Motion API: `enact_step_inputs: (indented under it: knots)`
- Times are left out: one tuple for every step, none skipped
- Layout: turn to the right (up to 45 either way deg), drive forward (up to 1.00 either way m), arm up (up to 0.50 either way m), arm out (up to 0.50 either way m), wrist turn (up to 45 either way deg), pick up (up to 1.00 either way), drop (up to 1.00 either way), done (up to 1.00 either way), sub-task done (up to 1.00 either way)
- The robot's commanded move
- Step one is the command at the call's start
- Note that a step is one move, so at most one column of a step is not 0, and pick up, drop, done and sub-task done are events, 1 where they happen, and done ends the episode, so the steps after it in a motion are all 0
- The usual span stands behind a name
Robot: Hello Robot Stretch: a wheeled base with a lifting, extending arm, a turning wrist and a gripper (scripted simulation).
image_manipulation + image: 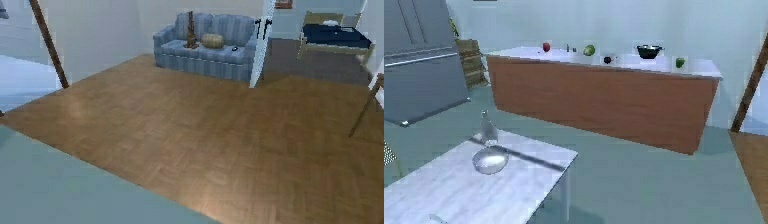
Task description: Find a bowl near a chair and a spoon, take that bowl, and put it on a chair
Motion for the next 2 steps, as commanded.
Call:
enact_step_inputs:
  knots:
    - [-45.0,0.0,0.0,0.0,0.0,0.0,0.0,0.0,0.0]
    - [-45.0,0.0,0.0,0.0,0.0,0.0,0.0,0.0,0.0]
